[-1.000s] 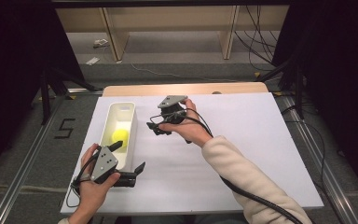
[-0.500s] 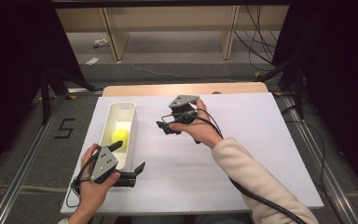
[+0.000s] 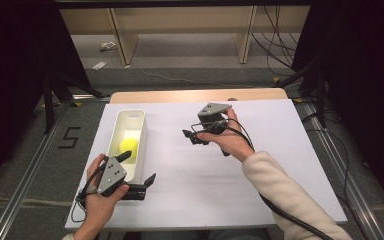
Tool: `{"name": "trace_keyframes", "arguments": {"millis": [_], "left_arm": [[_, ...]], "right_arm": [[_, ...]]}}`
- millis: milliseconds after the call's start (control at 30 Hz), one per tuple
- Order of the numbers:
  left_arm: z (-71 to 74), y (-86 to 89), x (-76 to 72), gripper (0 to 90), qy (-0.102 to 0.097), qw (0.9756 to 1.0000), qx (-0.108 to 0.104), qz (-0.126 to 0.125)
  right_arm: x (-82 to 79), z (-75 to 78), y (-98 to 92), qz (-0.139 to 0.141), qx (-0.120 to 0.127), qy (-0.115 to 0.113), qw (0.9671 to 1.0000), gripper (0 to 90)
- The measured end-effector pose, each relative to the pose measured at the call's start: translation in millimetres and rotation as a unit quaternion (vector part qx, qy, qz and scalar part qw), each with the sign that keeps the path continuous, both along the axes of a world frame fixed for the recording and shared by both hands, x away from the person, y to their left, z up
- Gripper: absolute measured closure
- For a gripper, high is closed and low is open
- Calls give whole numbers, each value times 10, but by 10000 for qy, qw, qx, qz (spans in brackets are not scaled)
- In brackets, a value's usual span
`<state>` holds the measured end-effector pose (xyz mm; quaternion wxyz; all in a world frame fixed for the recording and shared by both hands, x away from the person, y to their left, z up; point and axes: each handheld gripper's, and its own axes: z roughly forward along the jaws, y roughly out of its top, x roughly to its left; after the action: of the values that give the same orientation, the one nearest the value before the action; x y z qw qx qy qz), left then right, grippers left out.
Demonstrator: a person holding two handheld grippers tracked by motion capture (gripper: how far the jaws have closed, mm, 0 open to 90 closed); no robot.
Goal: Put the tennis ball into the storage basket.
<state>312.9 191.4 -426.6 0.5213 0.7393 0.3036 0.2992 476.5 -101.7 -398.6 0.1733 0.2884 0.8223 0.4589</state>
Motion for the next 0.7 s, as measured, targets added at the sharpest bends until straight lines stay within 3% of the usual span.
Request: {"name": "trace_keyframes", "arguments": {"millis": [700], "left_arm": [[-1, -1, 0, 0, -7, 10000, 15, 14]], "right_arm": [[-153, -56, -672, -462, 97, 45, 9989, 197]]}}
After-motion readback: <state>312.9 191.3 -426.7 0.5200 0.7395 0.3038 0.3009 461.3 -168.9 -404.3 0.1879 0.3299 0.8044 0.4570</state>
